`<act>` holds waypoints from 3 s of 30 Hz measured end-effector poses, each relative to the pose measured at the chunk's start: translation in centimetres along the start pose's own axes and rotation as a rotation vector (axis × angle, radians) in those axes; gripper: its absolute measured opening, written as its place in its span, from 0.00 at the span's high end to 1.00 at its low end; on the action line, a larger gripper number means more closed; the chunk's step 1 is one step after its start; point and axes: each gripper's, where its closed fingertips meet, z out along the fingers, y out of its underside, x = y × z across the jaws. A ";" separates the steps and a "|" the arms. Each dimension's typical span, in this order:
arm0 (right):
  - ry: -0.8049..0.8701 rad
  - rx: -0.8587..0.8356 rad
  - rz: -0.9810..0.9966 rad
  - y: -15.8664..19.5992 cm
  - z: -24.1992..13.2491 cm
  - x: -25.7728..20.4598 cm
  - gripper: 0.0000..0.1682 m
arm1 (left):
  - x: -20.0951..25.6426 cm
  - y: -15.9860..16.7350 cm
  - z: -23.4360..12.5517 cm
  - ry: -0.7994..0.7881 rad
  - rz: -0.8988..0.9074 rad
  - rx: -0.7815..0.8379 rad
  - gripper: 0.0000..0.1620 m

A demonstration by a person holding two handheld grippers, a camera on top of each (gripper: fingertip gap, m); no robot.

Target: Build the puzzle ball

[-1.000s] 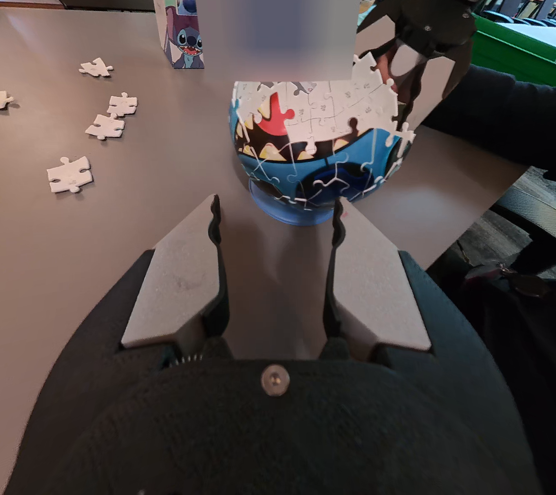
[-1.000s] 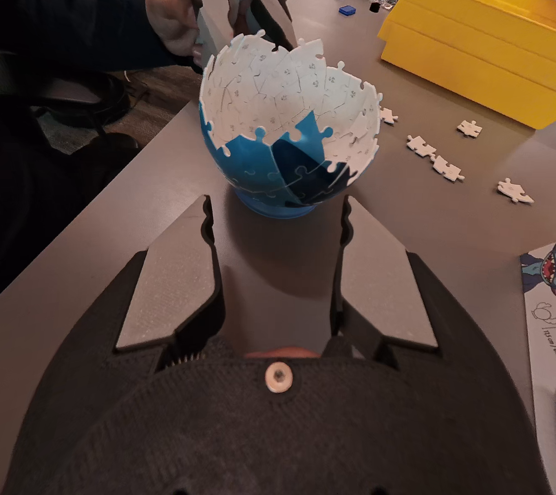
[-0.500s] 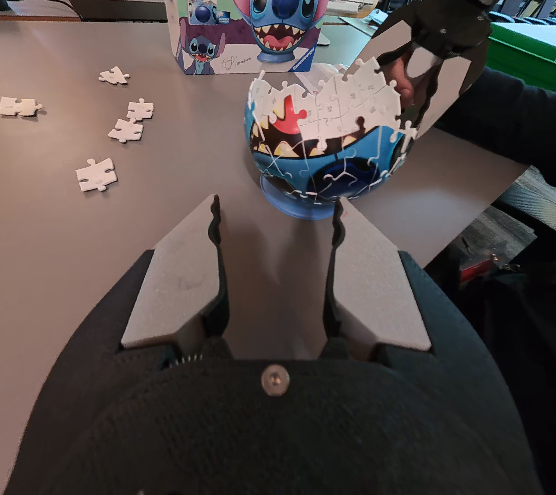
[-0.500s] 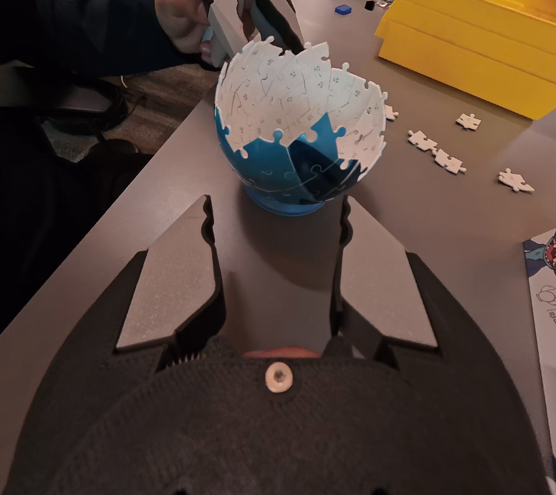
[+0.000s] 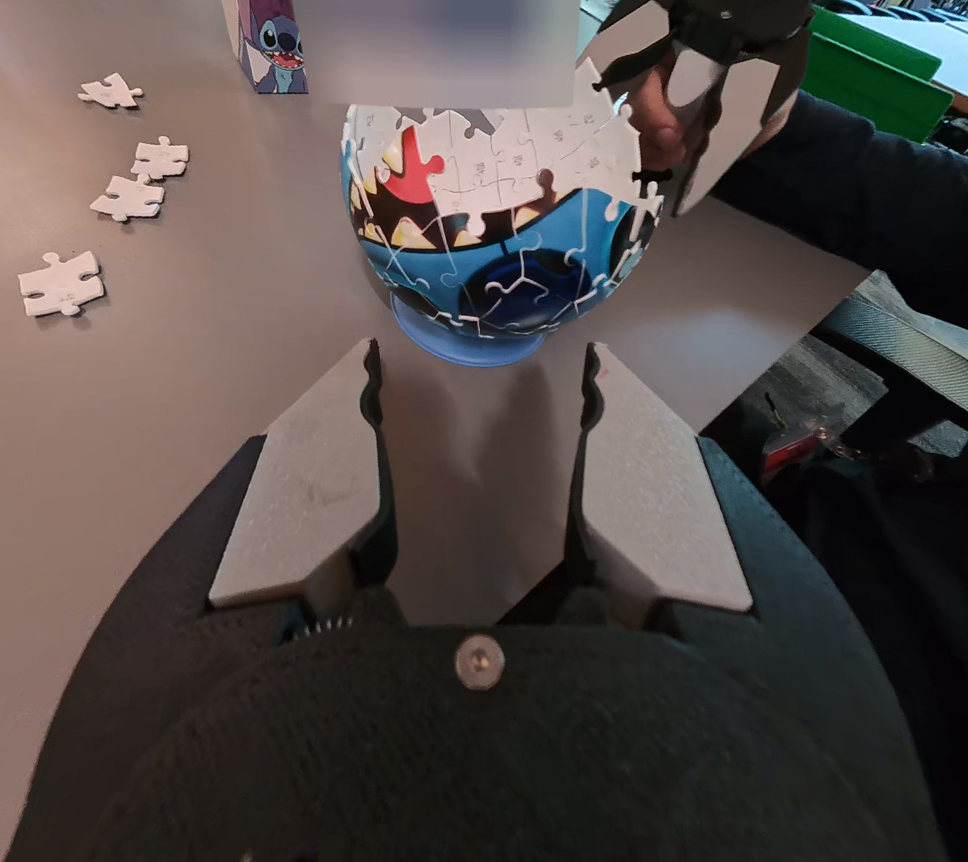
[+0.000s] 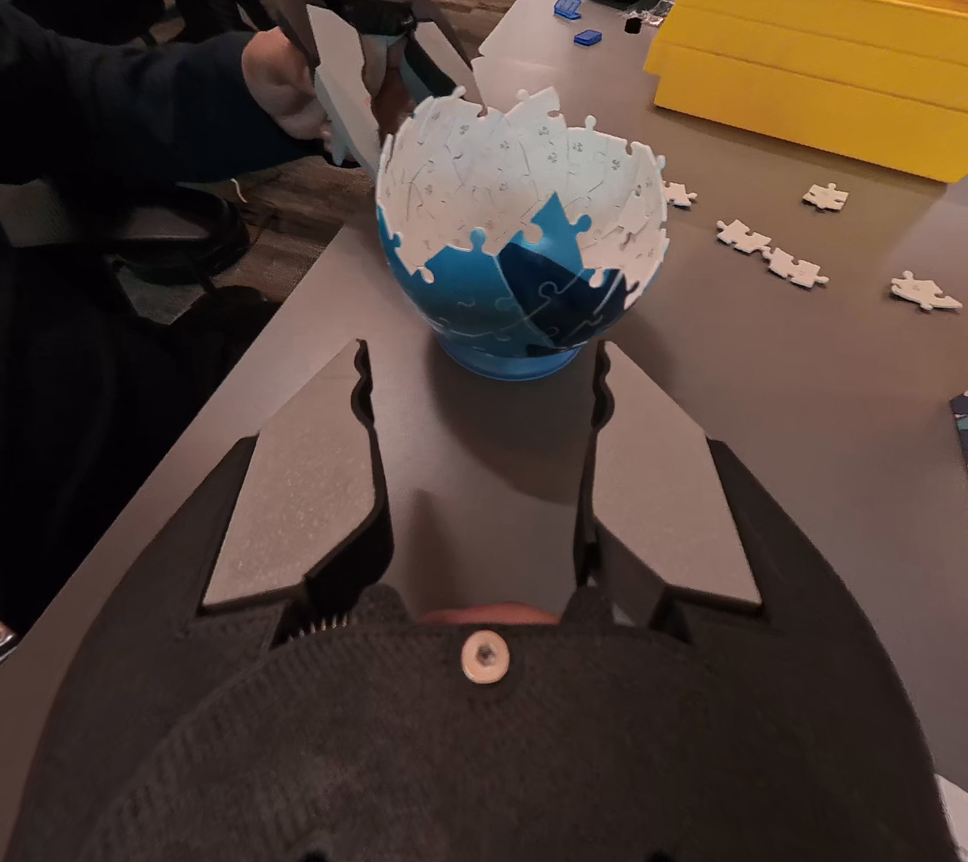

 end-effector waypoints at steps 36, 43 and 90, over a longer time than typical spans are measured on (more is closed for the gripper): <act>0.039 -0.678 -0.097 -3.0 8.2 8.8 0.76 | -5.1 -5.0 3.5 0.651 -0.114 -0.187 0.58; -0.047 -0.692 -0.166 -3.0 9.3 8.1 0.86 | -4.5 -5.8 2.4 0.720 -0.141 -0.139 0.58; -0.368 -0.693 -0.210 -1.8 8.9 7.1 1.00 | -2.3 -5.9 4.1 0.829 -0.089 -0.354 0.60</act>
